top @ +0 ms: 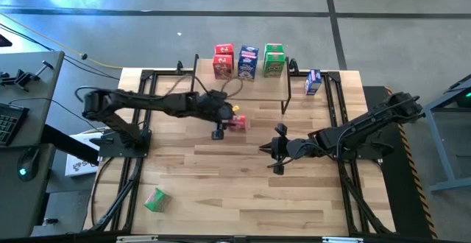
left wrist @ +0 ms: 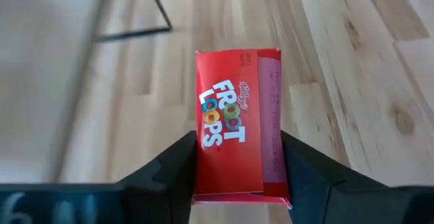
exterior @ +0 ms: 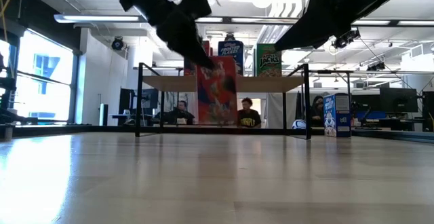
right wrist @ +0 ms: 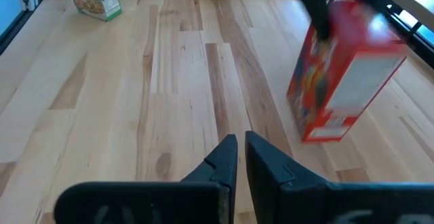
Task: Stack cereal on shelf
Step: Put the red cereal box in front of the other red cereal box on the shelf
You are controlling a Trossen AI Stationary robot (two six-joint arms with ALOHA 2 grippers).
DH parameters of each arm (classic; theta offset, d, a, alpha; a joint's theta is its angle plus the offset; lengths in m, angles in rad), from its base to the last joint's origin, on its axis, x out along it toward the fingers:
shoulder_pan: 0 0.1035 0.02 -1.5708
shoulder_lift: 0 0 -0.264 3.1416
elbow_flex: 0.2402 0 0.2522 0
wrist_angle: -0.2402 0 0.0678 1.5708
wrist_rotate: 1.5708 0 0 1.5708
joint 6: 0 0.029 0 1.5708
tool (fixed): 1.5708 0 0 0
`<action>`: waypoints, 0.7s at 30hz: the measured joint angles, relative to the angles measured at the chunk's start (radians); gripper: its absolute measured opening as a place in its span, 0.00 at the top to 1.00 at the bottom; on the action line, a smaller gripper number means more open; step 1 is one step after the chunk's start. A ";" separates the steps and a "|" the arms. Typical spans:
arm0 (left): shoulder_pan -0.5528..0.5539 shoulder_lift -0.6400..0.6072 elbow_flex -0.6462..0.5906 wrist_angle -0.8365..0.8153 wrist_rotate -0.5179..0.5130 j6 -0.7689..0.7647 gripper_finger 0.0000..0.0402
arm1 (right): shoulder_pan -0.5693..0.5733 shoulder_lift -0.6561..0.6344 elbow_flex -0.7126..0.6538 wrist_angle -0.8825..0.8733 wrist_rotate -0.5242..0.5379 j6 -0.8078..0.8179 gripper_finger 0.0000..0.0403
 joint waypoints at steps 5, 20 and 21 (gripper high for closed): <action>0.040 -0.159 0.001 -0.095 0.000 0.035 0.60 | 0.000 0.000 0.000 -0.001 0.000 0.000 0.96; 0.304 -0.270 0.146 -0.291 0.011 0.142 0.60 | 0.000 0.000 0.000 0.000 -0.005 0.000 0.96; 0.318 -0.262 0.150 -0.292 0.021 0.152 0.60 | 0.000 0.000 0.000 0.000 -0.005 0.000 0.96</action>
